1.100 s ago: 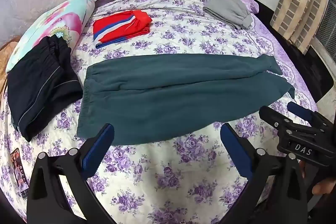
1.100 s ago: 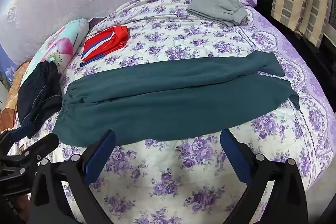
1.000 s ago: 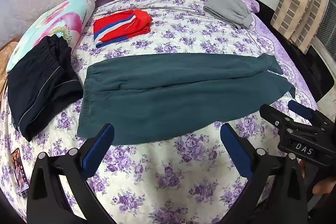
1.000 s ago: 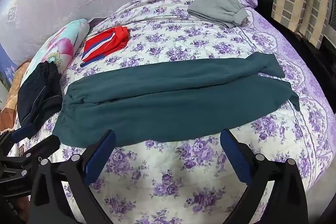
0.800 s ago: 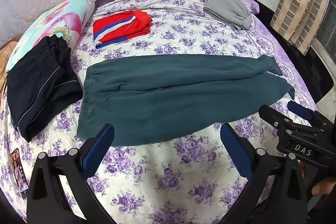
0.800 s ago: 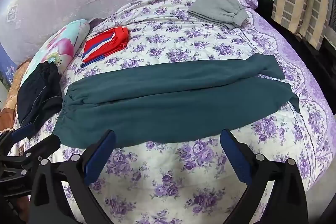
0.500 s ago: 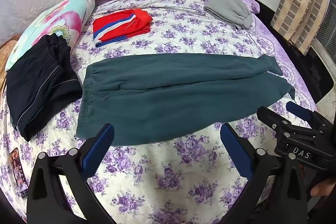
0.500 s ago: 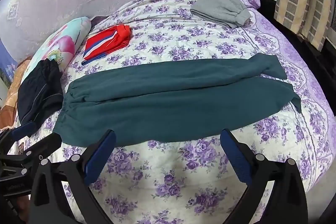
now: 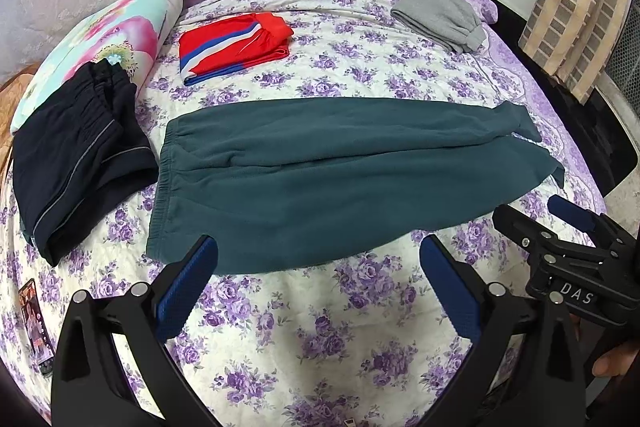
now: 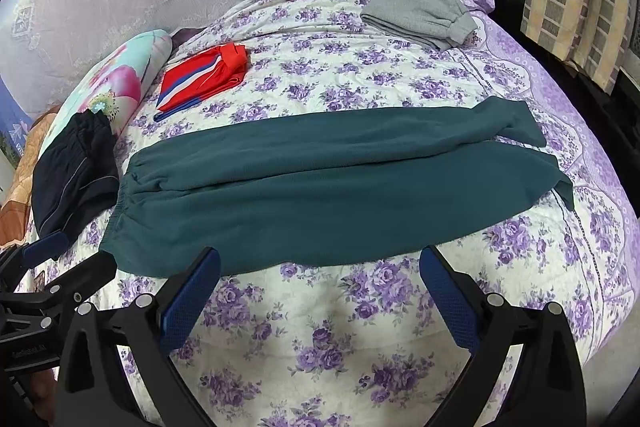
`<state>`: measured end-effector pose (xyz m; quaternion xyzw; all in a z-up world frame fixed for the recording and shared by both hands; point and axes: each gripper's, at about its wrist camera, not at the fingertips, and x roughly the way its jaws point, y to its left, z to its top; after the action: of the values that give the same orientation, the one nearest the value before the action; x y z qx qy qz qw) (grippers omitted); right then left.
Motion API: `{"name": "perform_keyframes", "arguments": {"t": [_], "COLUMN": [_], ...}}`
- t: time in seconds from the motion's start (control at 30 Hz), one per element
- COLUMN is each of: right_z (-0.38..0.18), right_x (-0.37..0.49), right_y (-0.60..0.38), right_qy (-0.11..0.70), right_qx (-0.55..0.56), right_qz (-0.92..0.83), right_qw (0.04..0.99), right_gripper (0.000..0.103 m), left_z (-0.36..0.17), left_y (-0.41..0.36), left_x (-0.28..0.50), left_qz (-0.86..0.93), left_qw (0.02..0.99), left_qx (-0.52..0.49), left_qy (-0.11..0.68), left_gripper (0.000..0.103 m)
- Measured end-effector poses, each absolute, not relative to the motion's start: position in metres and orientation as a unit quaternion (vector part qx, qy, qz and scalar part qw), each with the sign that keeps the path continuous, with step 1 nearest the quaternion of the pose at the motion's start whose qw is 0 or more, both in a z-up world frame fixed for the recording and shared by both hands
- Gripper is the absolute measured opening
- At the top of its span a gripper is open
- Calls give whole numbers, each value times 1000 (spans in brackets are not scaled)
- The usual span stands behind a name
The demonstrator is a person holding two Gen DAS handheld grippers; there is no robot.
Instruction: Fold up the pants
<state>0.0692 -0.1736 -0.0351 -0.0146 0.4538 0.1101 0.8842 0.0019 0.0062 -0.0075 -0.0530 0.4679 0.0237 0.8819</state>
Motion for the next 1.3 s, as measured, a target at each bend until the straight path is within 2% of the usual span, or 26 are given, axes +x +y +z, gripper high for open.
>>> {"name": "perform_keyframes", "arguments": {"t": [1.3], "right_z": [-39], "right_x": [70], "right_y": [-170], "right_qy": [468], "right_qx": [-20], "right_qz": [104], "right_qw": [877], "right_gripper": [99], "left_z": [-11], "left_y": [2], "left_x": [7], "left_qz": [19], "left_qw": [877], "left_qx": [-54], "left_qy": [477], "left_gripper": [98]}}
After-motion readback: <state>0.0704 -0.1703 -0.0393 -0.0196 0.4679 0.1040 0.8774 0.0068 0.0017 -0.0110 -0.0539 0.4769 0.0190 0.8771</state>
